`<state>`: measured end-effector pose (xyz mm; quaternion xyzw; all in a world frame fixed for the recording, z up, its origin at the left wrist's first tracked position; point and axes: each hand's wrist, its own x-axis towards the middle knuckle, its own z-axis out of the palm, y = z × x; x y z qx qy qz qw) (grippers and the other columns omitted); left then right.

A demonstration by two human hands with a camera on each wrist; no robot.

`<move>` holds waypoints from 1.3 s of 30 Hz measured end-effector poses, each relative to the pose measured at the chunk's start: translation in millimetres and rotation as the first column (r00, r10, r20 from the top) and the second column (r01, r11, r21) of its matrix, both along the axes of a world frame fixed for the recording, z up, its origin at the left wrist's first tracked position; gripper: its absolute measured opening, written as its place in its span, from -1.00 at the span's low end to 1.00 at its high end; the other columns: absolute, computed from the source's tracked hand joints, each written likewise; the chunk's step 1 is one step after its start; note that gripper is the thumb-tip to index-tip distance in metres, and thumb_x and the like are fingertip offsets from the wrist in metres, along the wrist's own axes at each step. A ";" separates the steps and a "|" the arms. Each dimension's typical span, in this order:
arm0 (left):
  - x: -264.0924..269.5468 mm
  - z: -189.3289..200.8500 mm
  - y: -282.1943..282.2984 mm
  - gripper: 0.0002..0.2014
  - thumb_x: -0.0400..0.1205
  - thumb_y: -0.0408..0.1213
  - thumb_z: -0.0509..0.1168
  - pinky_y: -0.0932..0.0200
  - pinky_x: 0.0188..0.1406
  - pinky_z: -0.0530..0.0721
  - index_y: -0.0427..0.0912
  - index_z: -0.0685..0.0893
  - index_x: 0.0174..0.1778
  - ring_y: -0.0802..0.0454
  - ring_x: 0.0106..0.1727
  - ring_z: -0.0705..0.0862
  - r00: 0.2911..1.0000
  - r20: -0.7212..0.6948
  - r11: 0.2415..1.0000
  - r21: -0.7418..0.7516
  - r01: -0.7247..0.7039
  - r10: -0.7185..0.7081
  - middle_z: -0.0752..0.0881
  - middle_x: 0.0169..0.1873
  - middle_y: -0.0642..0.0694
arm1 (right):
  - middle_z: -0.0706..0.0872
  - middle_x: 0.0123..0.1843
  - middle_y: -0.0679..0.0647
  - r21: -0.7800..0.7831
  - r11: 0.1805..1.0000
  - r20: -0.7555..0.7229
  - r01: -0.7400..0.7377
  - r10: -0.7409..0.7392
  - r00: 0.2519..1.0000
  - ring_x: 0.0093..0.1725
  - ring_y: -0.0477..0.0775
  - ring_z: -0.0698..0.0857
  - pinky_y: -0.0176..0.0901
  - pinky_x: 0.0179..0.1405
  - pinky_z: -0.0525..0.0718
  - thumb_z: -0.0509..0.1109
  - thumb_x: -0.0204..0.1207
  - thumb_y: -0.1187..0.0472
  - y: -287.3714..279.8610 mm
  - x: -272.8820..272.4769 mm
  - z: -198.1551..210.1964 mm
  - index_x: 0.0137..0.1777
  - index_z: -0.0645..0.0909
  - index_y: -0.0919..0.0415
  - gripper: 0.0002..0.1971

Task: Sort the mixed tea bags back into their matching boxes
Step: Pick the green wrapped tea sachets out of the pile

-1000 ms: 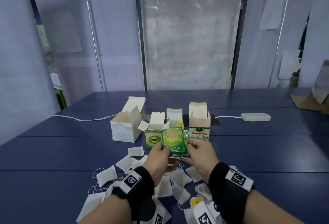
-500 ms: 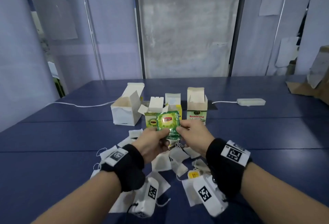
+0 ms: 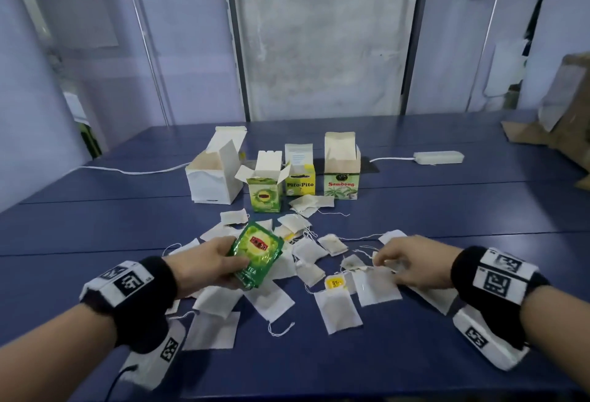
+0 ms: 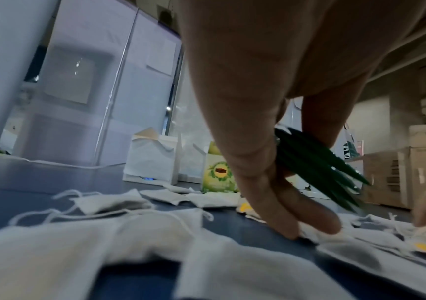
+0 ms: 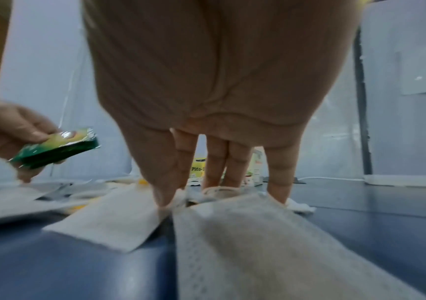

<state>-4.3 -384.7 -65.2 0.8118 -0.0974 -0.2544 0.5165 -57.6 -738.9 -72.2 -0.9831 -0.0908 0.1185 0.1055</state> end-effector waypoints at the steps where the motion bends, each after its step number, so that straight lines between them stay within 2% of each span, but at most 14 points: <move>1: 1.2 0.8 7.0 -0.80 0.72 -0.39 0.18 -0.15 0.21 0.68 -0.30 0.56 0.23 -0.23 0.04 0.74 1.000 0.011 1.000 0.011 -0.005 0.005 0.76 0.08 -0.34 | 0.62 0.23 -0.23 0.052 0.998 0.017 0.023 -0.024 1.000 0.29 -0.14 0.57 -0.29 0.31 0.49 0.41 0.49 0.16 -7.6 -1.3 -0.6 0.21 0.66 -0.14 -0.69; 4: 9.9 4.0 29.3 -0.82 0.71 -0.40 0.19 -0.05 -0.07 0.69 -0.32 0.61 0.18 -0.17 -0.17 0.74 0.994 0.020 0.994 -0.035 -0.105 0.105 0.81 -0.12 -0.26 | 0.47 0.33 -0.22 0.172 0.974 0.051 0.146 -0.157 0.986 0.37 -0.10 0.46 -0.20 0.40 0.44 0.50 0.37 0.08 -27.4 -6.7 -3.3 0.32 0.55 -0.21 -0.51; 7: 21.0 6.6 47.7 -0.82 0.70 -0.43 0.18 0.04 -0.22 0.67 -0.36 0.62 0.15 -0.12 -0.26 0.69 0.976 0.003 0.973 -0.081 -0.216 0.217 0.81 -0.17 -0.26 | 0.40 0.33 -0.15 0.067 0.963 -0.068 0.259 -0.255 0.965 0.36 -0.04 0.47 -0.20 0.35 0.48 0.56 0.25 -0.10 -34.1 -9.1 -6.9 0.53 0.36 -0.18 -0.19; 12: 36.9 9.1 67.4 -0.83 0.72 -0.42 0.15 0.04 -0.37 0.68 -0.39 0.60 0.13 -0.13 -0.31 0.67 0.922 -0.001 0.915 -0.121 -0.385 0.388 0.77 -0.23 -0.29 | 0.61 0.25 -0.13 0.099 0.987 -0.049 0.129 -0.125 0.991 0.16 -0.16 0.60 -0.41 0.17 0.51 0.49 0.36 0.16 4.5 7.1 -11.5 0.45 0.52 -0.09 -0.40; 14: 40.2 8.6 76.3 -0.83 0.73 -0.40 0.16 -0.03 -0.30 0.68 -0.40 0.59 0.13 -0.13 -0.29 0.64 0.885 -0.009 0.874 -0.151 -0.462 0.466 0.73 -0.23 -0.29 | 0.60 0.32 -0.09 0.129 0.987 -0.024 0.098 -0.096 0.995 0.18 -0.13 0.60 -0.36 0.20 0.53 0.44 0.43 0.20 22.0 18.8 -7.9 0.46 0.51 -0.07 -0.44; 18: 42.9 4.8 94.7 -0.81 0.74 -0.39 0.14 -0.14 -0.11 0.64 -0.41 0.57 0.15 -0.18 -0.22 0.66 0.821 -0.019 0.799 -0.217 -0.561 0.571 0.73 -0.16 -0.30 | 0.35 0.48 -0.06 0.125 0.990 -0.036 0.068 -0.064 0.997 0.48 0.06 0.41 -0.05 0.45 0.43 0.43 0.41 0.06 54.6 40.0 3.3 0.53 0.36 -0.17 -0.34; 21: 38.6 -1.4 103.6 -0.81 0.74 -0.41 0.14 -0.15 -0.05 0.70 -0.41 0.58 0.16 -0.20 -0.20 0.72 0.831 -0.062 0.808 -0.201 -0.554 0.553 0.77 -0.11 -0.33 | 0.46 0.33 -0.14 0.019 0.999 -0.201 -0.047 0.050 0.978 0.34 0.02 0.50 -0.07 0.28 0.54 0.50 0.32 -0.10 87.3 52.0 4.5 0.31 0.49 -0.32 -0.48; 23: 33.0 -6.4 107.1 -0.81 0.73 -0.43 0.14 -0.08 -0.22 0.75 -0.40 0.58 0.18 -0.17 -0.23 0.77 0.859 -0.087 0.841 -0.175 -0.512 0.504 0.80 -0.12 -0.32 | 0.46 0.31 -0.06 -0.123 0.989 -0.154 -0.085 0.066 0.986 0.31 0.08 0.47 0.07 0.26 0.56 0.49 0.28 -0.17 105.5 62.2 6.3 0.29 0.54 -0.22 -0.47; 25: 27.1 -9.5 111.9 -0.81 0.73 -0.45 0.13 -0.02 -0.31 0.77 -0.40 0.57 0.18 -0.16 -0.24 0.78 0.874 -0.083 0.858 -0.166 -0.487 0.479 0.81 -0.12 -0.31 | 0.37 0.43 -0.02 -0.182 0.978 -0.080 -0.104 0.090 0.993 0.43 0.14 0.36 0.16 0.38 0.46 0.46 0.32 -0.23 120.4 79.1 10.3 0.33 0.53 -0.18 -0.45; 27: 22.6 -9.2 117.9 -0.81 0.73 -0.44 0.12 -0.06 -0.21 0.78 -0.38 0.57 0.20 -0.21 -0.19 0.75 0.875 -0.082 0.856 -0.182 -0.484 0.477 0.79 -0.06 -0.34 | 0.25 0.57 0.03 -0.095 0.990 -0.094 -0.103 0.094 0.991 0.54 0.18 0.28 0.16 0.49 0.37 0.44 0.38 -0.24 136.2 96.5 15.3 0.48 0.39 -0.15 -0.34; 29: 21.2 -7.4 122.9 -0.79 0.74 -0.43 0.11 -0.11 -0.16 0.76 -0.38 0.55 0.23 -0.25 -0.14 0.73 0.870 -0.088 0.842 -0.223 -0.492 0.485 0.76 0.00 -0.40 | 0.16 0.64 0.11 -0.061 0.993 -0.120 -0.099 0.092 0.989 0.58 0.22 0.28 0.10 0.53 0.34 0.43 0.43 -0.22 153.1 110.8 14.9 0.63 0.17 -0.10 -0.19; 31: 22.3 -4.1 123.5 -0.78 0.74 -0.43 0.11 -0.10 -0.17 0.76 -0.40 0.53 0.26 -0.25 -0.12 0.71 0.864 -0.098 0.822 -0.273 -0.500 0.493 0.72 0.07 -0.42 | 0.21 0.63 0.13 -0.119 0.986 -0.127 -0.113 0.098 0.987 0.56 0.23 0.34 0.05 0.49 0.40 0.44 0.44 -0.15 167.8 118.1 12.9 0.66 0.12 -0.09 -0.16; 35: 30.7 4.8 107.6 -0.80 0.74 -0.42 0.10 -0.16 0.07 0.67 -0.36 0.55 0.23 -0.19 -0.13 0.70 0.871 -0.088 0.812 -0.328 -0.483 0.483 0.72 0.01 -0.35 | 0.56 0.37 -0.02 -0.054 0.972 -0.074 -0.230 0.226 0.971 0.34 0.09 0.57 -0.06 0.31 0.59 0.45 0.46 0.20 183.7 112.4 6.5 0.33 0.59 -0.07 -0.57; 39: 44.5 7.9 70.9 -0.81 0.76 -0.40 0.09 -0.12 0.05 0.67 -0.31 0.56 0.18 -0.15 -0.17 0.70 0.898 -0.098 0.823 -0.367 -0.433 0.429 0.75 -0.08 -0.28 | 0.68 0.15 -0.11 0.011 0.946 -0.097 -0.323 0.323 0.941 0.09 -0.08 0.68 -0.19 0.16 0.65 0.30 0.51 0.31 167.6 86.6 2.4 -0.07 0.71 -0.14 -0.71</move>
